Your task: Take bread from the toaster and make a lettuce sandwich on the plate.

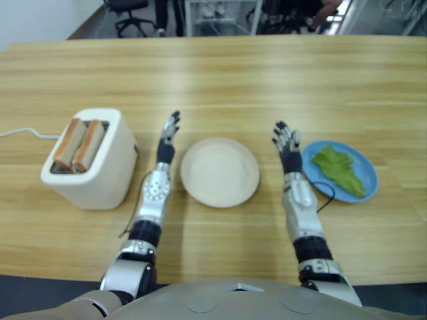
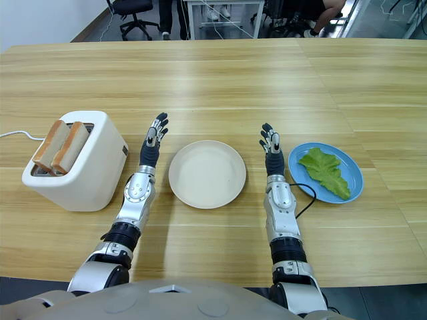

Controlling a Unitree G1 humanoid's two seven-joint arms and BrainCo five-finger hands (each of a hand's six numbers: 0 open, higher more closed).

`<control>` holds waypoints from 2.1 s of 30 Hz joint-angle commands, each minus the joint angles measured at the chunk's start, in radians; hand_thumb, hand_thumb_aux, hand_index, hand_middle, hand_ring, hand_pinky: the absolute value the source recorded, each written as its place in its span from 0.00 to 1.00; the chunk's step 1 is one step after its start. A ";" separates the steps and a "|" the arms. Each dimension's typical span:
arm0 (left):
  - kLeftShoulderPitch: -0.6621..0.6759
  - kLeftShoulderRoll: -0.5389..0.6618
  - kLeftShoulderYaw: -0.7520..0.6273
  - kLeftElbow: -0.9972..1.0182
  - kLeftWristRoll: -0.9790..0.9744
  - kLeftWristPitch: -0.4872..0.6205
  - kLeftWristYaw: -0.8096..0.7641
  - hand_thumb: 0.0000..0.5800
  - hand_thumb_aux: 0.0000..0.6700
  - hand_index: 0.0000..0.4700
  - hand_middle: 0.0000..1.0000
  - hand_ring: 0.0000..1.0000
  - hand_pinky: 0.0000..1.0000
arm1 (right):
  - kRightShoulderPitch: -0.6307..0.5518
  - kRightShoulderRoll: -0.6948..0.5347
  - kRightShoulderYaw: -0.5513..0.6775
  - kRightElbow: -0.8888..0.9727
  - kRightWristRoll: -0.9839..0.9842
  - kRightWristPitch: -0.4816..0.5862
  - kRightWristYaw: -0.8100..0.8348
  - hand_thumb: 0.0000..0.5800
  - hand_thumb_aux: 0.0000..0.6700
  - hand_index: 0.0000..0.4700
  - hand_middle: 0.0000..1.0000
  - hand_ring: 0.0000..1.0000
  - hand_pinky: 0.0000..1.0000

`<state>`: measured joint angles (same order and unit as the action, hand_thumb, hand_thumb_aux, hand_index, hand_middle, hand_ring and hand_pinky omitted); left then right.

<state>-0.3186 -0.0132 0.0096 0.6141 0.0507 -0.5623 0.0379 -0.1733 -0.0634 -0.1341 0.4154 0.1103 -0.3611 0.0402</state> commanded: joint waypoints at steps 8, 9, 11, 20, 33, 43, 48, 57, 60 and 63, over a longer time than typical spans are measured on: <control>0.001 0.001 0.000 0.022 -0.025 0.028 -0.033 0.00 0.00 0.00 0.00 0.00 0.00 | -0.002 -0.004 -0.010 -0.002 0.006 0.013 0.003 0.00 0.00 0.00 0.00 0.00 0.00; 0.002 0.002 0.000 0.021 -0.023 0.027 -0.033 0.00 0.00 0.00 0.00 0.00 0.00 | -0.002 -0.004 -0.010 -0.002 0.006 0.013 0.002 0.00 0.00 0.00 0.00 0.00 0.00; -0.001 0.001 0.002 0.023 -0.025 0.025 -0.039 0.00 0.00 0.00 0.00 0.00 0.00 | -0.003 -0.004 -0.010 0.001 0.006 0.012 0.001 0.00 0.00 0.00 0.00 0.00 0.00; 0.112 0.152 0.008 -0.835 -0.133 0.334 -0.193 0.00 0.00 0.00 0.00 0.00 0.00 | -0.001 0.006 -0.004 0.008 -0.001 0.007 -0.009 0.00 0.00 0.00 0.00 0.00 0.00; 0.244 0.888 0.645 -0.933 0.091 0.546 -0.300 0.00 0.00 0.00 0.00 0.00 0.00 | 0.018 0.024 0.000 0.014 -0.010 -0.007 -0.027 0.00 0.00 0.00 0.00 0.00 0.00; 0.479 1.034 0.471 -0.639 0.480 0.604 -0.307 0.00 0.00 0.00 0.00 0.00 0.00 | 0.020 0.035 0.004 0.015 -0.011 -0.007 -0.034 0.00 0.00 0.00 0.00 0.00 0.00; 0.498 1.011 0.407 -0.623 0.511 0.631 -0.302 0.00 0.00 0.00 0.00 0.00 0.00 | 0.029 0.039 0.003 0.011 -0.006 -0.004 -0.031 0.00 0.00 0.00 0.00 0.00 0.00; 0.497 0.981 0.336 -0.630 0.499 0.679 -0.328 0.00 0.00 0.00 0.00 0.00 0.00 | 0.042 0.041 0.006 0.014 -0.011 0.003 -0.032 0.00 0.00 0.00 0.00 0.00 0.00; 0.501 0.972 0.323 -0.636 0.502 0.686 -0.328 0.00 0.00 0.00 0.00 0.00 0.00 | 0.043 0.041 0.008 0.011 -0.013 0.007 -0.031 0.00 0.00 0.00 0.00 0.00 0.00; 0.505 0.974 0.314 -0.651 0.513 0.694 -0.325 0.00 0.00 0.00 0.00 0.00 0.00 | 0.043 0.038 0.009 0.014 -0.014 0.009 -0.030 0.00 0.00 0.00 0.00 0.00 0.00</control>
<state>0.1747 0.9680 0.3508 -0.0290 0.5486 0.1261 -0.2765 -0.1371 -0.0253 -0.1248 0.4248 0.1040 -0.3688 0.0128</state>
